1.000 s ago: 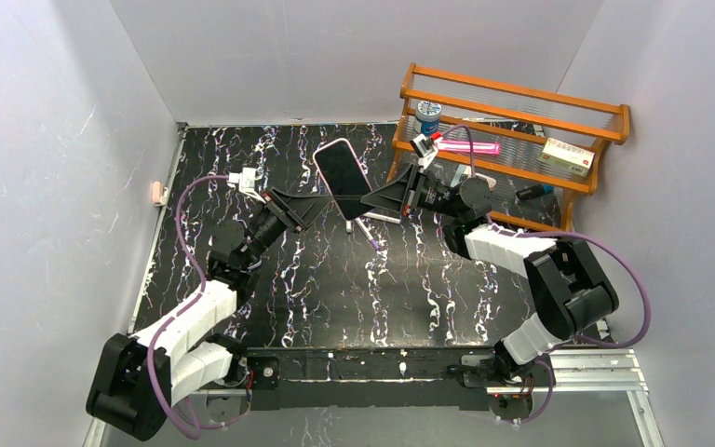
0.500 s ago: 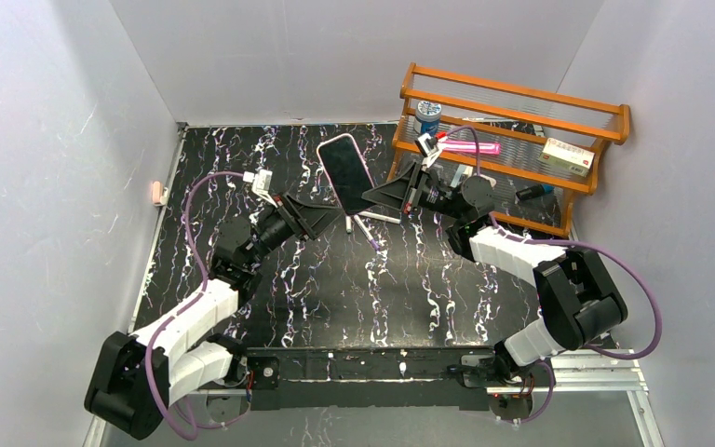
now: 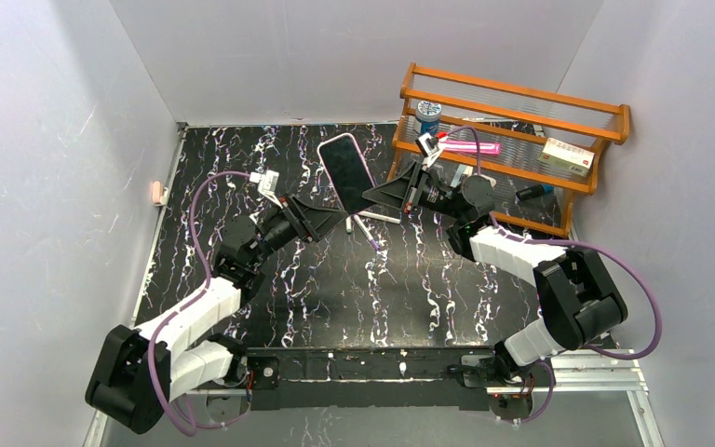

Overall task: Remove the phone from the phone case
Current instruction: Remove the phone case from the phone, then place the phone case at the center of the board, then pick up the phone at the center of the board.

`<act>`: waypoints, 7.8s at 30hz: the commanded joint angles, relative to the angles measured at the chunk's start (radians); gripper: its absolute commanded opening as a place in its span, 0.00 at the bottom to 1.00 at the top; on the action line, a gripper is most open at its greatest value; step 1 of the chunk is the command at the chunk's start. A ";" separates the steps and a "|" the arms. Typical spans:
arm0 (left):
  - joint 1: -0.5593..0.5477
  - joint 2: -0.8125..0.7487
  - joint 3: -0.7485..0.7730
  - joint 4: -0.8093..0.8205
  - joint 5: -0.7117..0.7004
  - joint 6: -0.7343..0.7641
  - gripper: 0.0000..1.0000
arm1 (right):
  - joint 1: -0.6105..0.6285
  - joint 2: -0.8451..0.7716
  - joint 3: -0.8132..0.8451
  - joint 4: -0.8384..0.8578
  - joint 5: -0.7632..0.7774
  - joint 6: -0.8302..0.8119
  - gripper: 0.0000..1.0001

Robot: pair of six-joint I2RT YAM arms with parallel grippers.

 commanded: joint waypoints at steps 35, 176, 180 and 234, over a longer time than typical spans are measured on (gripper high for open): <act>-0.062 0.110 0.116 0.094 -0.126 -0.023 0.56 | -0.004 -0.066 -0.028 0.074 -0.022 0.010 0.01; 0.008 -0.024 0.359 -1.448 -0.998 0.318 0.98 | -0.034 -0.068 -0.179 -1.256 0.484 -0.709 0.98; 0.008 -0.039 0.360 -1.449 -1.005 0.313 0.98 | -0.024 -0.098 -0.155 -1.305 0.496 -0.728 0.99; 0.540 0.565 0.466 -1.347 -0.581 0.544 0.96 | -0.024 -1.008 -0.514 -1.032 1.022 -0.789 0.99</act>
